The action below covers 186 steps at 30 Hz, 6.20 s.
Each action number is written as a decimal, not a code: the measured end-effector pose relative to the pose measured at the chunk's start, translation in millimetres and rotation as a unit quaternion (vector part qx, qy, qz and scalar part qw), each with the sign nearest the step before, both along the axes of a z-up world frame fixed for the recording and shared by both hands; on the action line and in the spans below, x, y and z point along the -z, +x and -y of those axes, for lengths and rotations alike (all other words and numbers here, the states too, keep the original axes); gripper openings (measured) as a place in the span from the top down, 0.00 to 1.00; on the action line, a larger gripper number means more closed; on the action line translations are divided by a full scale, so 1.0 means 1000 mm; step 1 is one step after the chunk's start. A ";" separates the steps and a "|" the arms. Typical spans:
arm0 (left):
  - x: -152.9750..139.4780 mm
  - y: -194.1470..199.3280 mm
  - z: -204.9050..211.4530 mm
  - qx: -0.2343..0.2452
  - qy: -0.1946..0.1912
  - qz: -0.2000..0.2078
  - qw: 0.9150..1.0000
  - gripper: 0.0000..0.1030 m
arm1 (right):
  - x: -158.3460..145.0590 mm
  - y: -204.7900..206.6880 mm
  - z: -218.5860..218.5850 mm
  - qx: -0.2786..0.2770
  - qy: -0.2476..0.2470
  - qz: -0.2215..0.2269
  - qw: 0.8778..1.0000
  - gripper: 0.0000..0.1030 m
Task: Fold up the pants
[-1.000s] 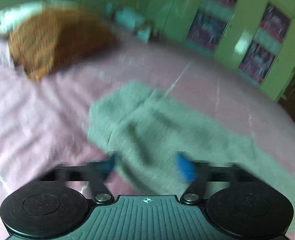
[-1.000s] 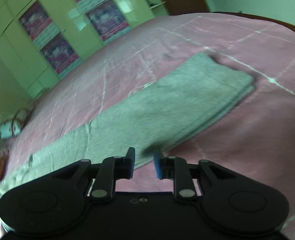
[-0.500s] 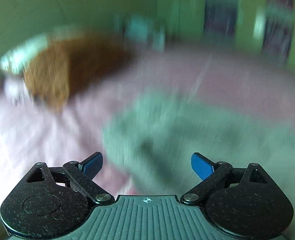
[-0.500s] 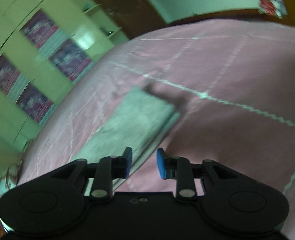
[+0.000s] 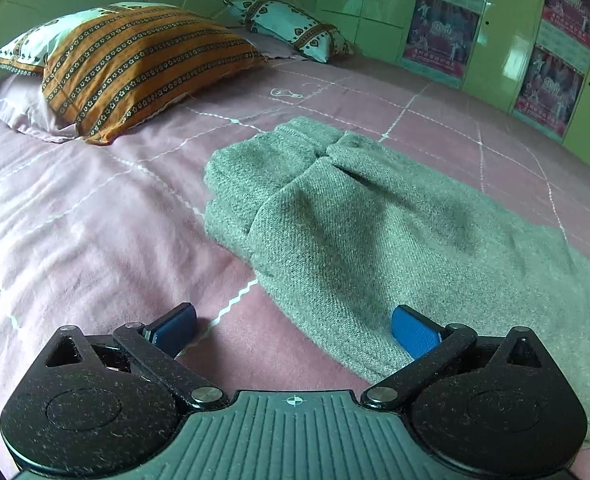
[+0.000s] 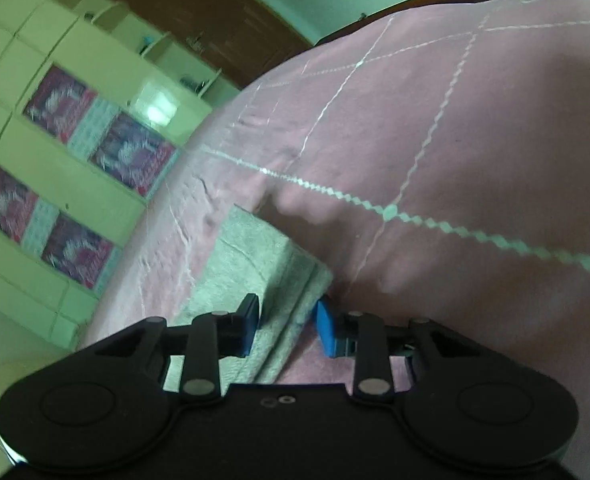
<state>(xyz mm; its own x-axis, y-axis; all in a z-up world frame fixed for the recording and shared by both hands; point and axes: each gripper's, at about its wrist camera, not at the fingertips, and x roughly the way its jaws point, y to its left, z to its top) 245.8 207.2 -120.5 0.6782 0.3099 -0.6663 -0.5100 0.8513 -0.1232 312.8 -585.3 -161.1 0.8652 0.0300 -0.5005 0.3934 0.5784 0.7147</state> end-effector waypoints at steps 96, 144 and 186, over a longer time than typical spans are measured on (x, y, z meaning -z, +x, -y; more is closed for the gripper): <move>-0.024 -0.062 0.019 0.051 -0.061 0.144 0.986 0.00 | -0.073 -0.020 -0.472 -0.443 -0.352 0.079 0.821 0.86; 0.017 0.076 0.176 0.250 -0.211 0.040 0.944 0.75 | -0.098 -0.050 -0.321 -0.353 -0.229 0.091 0.903 0.78; -0.016 0.032 0.156 0.212 -0.182 0.108 0.954 0.74 | -0.101 -0.031 -0.401 -0.417 -0.364 0.064 0.831 0.81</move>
<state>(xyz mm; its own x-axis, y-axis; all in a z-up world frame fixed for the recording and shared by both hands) 278.3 51.3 -104.6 0.8249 -0.2493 -0.5073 -0.0574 0.8559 -0.5140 281.8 -184.0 -59.8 0.7433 0.3750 -0.5540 -0.4123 0.9089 0.0622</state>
